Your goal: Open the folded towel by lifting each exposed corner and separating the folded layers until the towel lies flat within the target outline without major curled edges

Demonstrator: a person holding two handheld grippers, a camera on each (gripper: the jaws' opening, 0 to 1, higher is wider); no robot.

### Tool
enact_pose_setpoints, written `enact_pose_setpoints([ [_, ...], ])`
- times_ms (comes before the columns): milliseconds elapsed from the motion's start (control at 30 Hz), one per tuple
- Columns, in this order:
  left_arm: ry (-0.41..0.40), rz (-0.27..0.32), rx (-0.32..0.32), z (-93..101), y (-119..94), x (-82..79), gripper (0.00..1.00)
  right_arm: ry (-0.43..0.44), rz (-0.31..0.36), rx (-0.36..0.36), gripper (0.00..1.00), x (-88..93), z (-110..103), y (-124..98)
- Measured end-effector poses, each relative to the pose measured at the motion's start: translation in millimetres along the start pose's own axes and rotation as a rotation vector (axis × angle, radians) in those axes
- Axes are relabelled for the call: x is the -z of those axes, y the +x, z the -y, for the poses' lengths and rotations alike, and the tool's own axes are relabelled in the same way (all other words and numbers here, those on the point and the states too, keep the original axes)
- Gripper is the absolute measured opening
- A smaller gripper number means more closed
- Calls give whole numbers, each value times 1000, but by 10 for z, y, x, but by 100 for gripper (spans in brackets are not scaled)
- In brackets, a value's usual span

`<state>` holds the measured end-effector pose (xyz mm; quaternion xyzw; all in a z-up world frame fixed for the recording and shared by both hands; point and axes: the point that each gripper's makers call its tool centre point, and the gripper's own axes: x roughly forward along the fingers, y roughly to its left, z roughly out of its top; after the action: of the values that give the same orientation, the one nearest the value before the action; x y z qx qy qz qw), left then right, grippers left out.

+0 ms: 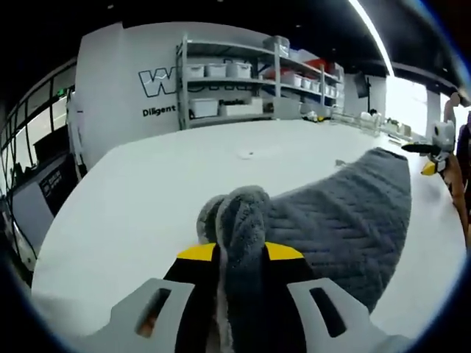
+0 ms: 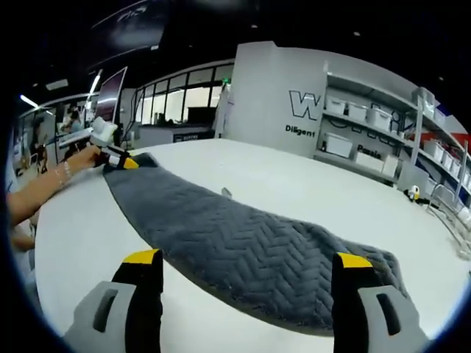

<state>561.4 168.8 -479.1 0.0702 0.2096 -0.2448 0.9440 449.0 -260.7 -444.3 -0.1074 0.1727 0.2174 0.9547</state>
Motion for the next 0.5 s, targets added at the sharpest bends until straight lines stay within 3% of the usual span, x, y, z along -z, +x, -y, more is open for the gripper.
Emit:
enact_pose_setpoints([
  [500, 78, 62, -29, 32, -127, -189, 24, 0, -7, 1, 97, 24, 6, -17],
])
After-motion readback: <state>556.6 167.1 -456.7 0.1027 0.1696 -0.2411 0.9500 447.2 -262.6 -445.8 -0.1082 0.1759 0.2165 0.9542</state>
